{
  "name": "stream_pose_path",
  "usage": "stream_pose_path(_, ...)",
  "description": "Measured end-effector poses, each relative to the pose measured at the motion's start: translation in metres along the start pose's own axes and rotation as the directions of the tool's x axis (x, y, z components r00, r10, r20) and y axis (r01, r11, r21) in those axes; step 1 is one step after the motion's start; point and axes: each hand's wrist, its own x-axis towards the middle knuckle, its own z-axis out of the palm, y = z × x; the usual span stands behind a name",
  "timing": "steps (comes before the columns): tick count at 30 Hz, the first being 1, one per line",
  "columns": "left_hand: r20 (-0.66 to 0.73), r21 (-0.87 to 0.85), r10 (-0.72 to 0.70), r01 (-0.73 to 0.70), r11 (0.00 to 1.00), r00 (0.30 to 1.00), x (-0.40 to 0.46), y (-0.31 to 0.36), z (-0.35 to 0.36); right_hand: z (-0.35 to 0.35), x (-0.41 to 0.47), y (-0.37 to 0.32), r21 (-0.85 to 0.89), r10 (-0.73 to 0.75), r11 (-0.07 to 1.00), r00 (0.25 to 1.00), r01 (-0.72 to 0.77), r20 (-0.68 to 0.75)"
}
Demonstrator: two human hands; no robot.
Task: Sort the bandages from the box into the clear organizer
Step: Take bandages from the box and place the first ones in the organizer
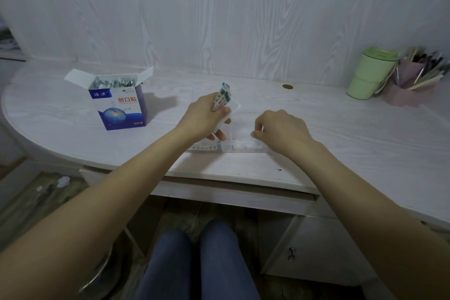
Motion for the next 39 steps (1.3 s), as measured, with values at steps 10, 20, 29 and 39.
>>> stream_pose_path(10,0.004,-0.077,-0.019,0.019,0.997,1.0,0.001,0.001,0.002,-0.006,-0.014,-0.01,-0.199,-0.082,0.976,0.995,0.092,0.058)
stream_pose_path(20,0.011,-0.058,-0.017,0.018,0.998,1.0,-0.002,0.002,0.0,0.002,-0.006,-0.003,0.135,-0.178,0.979,0.96,0.152,0.215)
stream_pose_path(29,0.03,-0.155,-0.027,0.032,0.987,0.999,-0.005,-0.001,-0.004,0.003,-0.002,0.002,0.177,-0.22,0.966,0.956,0.186,0.196)
stream_pose_path(39,0.031,-0.196,-0.01,0.016,0.98,0.999,-0.012,0.0,-0.013,0.004,0.001,-0.004,0.18,-0.249,0.961,0.94,0.21,0.233)
